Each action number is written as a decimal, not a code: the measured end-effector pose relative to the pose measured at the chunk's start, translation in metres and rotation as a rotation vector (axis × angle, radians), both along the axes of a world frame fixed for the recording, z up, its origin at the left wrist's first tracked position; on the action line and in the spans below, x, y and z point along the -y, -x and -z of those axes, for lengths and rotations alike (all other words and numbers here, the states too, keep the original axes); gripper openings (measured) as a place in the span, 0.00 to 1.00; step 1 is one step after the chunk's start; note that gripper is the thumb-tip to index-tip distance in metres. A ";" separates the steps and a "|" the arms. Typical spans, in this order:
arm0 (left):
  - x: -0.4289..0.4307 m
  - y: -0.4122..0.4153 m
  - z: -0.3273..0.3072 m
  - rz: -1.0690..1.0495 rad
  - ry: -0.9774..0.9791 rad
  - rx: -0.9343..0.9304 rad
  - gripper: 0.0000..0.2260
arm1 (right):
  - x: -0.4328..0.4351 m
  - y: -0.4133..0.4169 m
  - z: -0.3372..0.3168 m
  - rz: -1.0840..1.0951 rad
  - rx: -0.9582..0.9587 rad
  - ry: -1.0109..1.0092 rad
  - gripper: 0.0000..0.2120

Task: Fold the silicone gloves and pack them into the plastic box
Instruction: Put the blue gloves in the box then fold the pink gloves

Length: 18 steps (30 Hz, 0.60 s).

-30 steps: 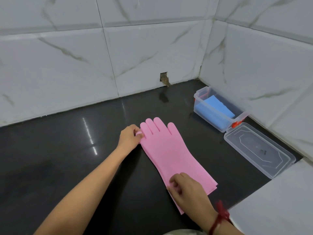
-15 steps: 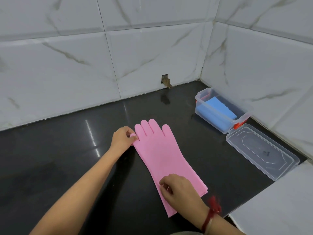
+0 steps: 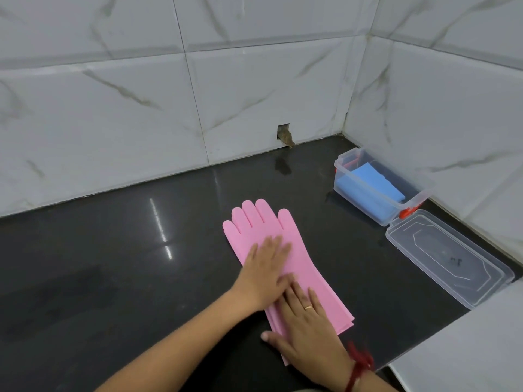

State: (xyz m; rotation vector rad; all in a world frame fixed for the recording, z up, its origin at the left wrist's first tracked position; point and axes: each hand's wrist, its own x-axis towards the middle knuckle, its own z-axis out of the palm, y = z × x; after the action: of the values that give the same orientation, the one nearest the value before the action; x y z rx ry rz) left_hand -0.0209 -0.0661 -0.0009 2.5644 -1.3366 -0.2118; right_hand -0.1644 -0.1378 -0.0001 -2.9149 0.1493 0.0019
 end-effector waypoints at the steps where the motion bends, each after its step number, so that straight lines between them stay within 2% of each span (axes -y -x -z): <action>1: 0.003 0.002 0.004 0.006 -0.087 0.003 0.27 | 0.002 0.001 0.001 -0.026 -0.048 -0.063 0.38; 3: 0.006 0.002 0.002 0.016 -0.161 0.001 0.28 | 0.010 0.001 0.000 -0.092 -0.097 -0.189 0.38; 5: 0.000 0.003 -0.001 0.039 -0.155 -0.023 0.30 | 0.021 0.003 -0.010 -0.135 -0.102 -0.385 0.35; 7: -0.013 0.011 -0.002 0.107 -0.045 -0.062 0.30 | 0.034 0.007 -0.026 -0.094 -0.051 -0.719 0.22; 8: -0.023 0.016 -0.003 0.172 0.025 -0.081 0.30 | 0.042 0.010 -0.033 -0.033 0.008 -0.808 0.13; 9: -0.032 0.023 -0.004 0.247 0.076 -0.095 0.30 | 0.051 0.013 -0.038 0.050 0.074 -0.816 0.07; 11: -0.052 0.031 -0.007 0.383 0.068 -0.105 0.29 | 0.071 0.018 -0.039 0.201 0.174 -0.658 0.10; 13: -0.068 0.033 -0.008 0.499 -0.008 -0.062 0.26 | 0.086 0.022 -0.036 0.317 0.143 -0.501 0.11; 16: -0.080 0.030 -0.012 0.564 0.001 -0.046 0.20 | 0.091 0.025 -0.030 0.281 -0.032 -0.469 0.19; 18: -0.081 0.027 -0.013 0.589 0.072 0.063 0.14 | 0.087 0.026 -0.027 0.203 -0.078 -0.506 0.24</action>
State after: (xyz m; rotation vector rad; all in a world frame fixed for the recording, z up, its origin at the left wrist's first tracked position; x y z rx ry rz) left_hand -0.0476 0.0148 0.0120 2.0679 -2.0517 -0.1781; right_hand -0.1905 -0.2244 0.0265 -2.3850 0.3944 0.1041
